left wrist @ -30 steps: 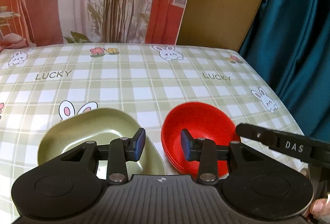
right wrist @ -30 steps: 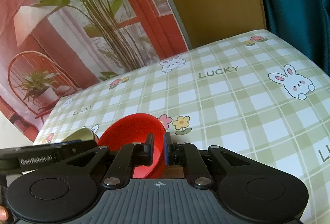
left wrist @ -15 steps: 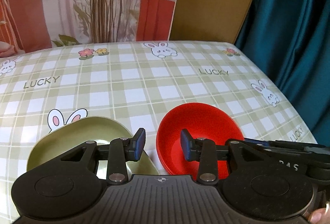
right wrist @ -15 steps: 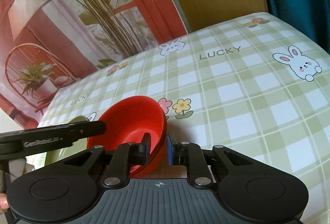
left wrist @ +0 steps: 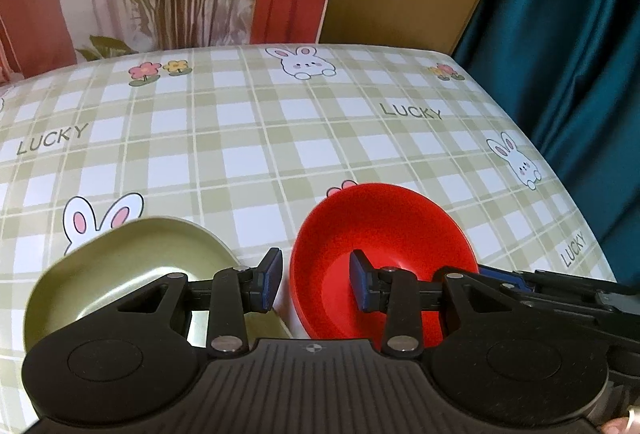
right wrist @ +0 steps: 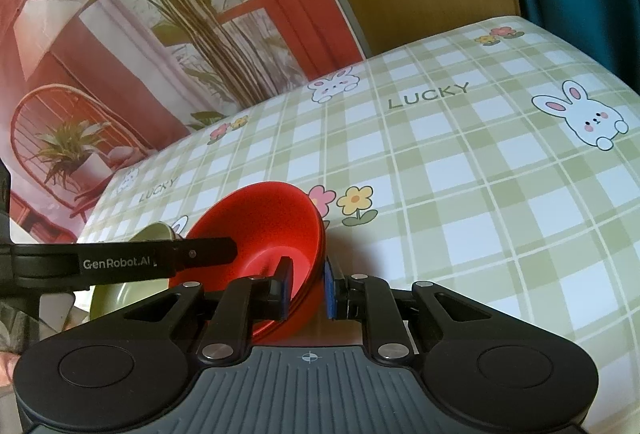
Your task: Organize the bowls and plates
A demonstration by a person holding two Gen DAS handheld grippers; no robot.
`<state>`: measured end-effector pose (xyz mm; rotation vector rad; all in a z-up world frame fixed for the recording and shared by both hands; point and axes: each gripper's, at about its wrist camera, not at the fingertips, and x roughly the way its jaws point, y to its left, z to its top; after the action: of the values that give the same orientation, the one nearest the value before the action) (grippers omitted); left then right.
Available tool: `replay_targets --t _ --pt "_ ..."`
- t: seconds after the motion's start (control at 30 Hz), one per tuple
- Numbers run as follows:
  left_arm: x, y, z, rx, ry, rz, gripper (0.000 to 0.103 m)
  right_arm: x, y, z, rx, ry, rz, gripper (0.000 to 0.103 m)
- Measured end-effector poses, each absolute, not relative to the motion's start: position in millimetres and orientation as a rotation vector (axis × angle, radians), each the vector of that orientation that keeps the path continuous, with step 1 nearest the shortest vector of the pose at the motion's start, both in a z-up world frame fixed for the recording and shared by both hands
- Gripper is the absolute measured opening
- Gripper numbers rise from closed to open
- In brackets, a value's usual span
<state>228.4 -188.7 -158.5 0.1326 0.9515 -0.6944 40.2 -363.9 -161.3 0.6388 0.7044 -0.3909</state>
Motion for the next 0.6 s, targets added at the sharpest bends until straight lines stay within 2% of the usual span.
replay_targets --t 0.23,0.3,0.4,0.6 --pt "222.7 -186.0 -158.7 0.116 0.953 -0.688 0.035 40.2 -364.4 -162.1 0.647 0.709 -0.396 0.014" --pt "221.0 -183.6 -158.9 0.108 0.951 -0.674 0.026 39.4 -365.6 -162.3 0.653 0.707 -0.401 0.013" --pt "222.0 -177.3 -158.8 0.077 0.955 -0.664 0.019 39.1 -367.8 -162.1 0.665 0.709 -0.413 0.012" --pt "218.2 -175.8 -155.9 0.059 0.941 -0.667 0.018 39.5 -367.1 -156.6 0.664 0.702 -0.435 0.009"
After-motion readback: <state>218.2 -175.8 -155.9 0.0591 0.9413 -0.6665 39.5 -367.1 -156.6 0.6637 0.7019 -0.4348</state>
